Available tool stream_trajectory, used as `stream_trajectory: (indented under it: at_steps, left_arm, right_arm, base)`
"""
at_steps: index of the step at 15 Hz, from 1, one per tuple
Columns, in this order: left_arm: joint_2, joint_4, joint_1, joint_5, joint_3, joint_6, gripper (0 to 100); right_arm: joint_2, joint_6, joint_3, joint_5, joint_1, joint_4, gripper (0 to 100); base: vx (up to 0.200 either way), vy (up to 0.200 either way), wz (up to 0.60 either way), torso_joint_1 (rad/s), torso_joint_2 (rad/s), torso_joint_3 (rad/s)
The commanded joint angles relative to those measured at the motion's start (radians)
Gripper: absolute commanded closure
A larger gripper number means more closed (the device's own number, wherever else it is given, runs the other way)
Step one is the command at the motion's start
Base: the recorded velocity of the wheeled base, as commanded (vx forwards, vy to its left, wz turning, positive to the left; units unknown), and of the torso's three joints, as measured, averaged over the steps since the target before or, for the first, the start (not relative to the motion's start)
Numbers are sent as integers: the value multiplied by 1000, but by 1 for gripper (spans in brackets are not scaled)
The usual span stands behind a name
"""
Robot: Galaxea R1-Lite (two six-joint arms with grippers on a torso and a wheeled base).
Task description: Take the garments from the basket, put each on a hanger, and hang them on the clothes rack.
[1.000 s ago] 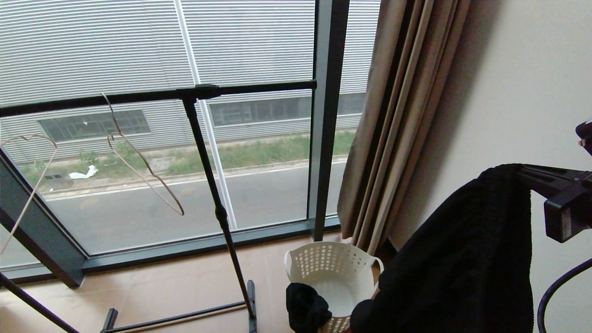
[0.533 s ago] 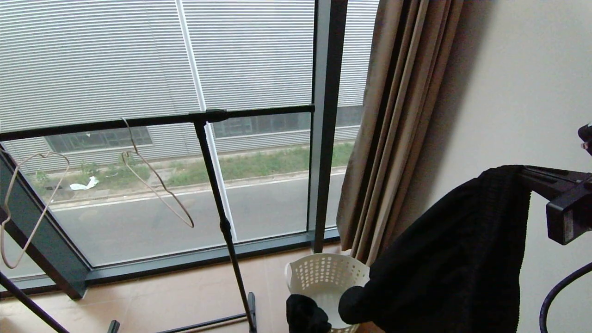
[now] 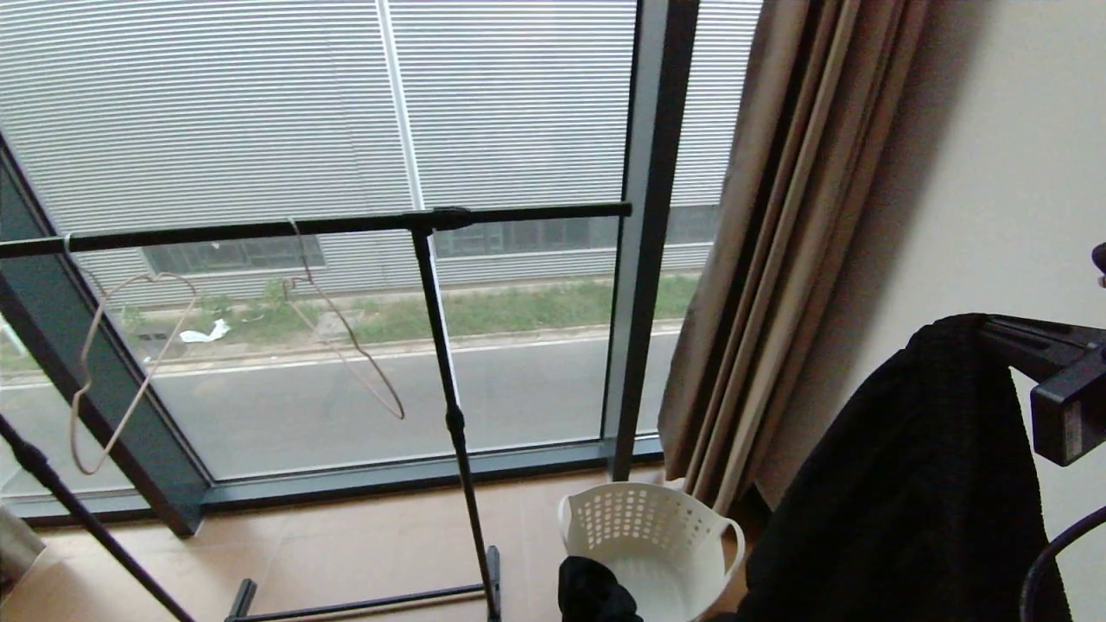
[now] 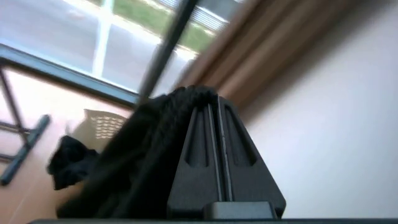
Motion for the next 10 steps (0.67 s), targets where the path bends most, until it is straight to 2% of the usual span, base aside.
stream_trajectory:
  at_steps: [1, 3, 10]
  left_arm:
    - [1, 0, 0, 1, 0, -1, 0]
    - [1, 0, 0, 1, 2, 1, 0]
    - [1, 0, 0, -1, 0, 1, 0]
  right_arm:
    - [1, 0, 0, 1, 2, -3, 100]
    - [-1, 0, 3, 1, 0, -3, 100]
    - [-21, -2, 5, 1, 0, -3, 100]
  base:
    - [0, 0, 600, 12, 7, 2]
    - [0, 0, 0, 0, 0, 0]
    - [0, 200, 0, 2, 4, 0]
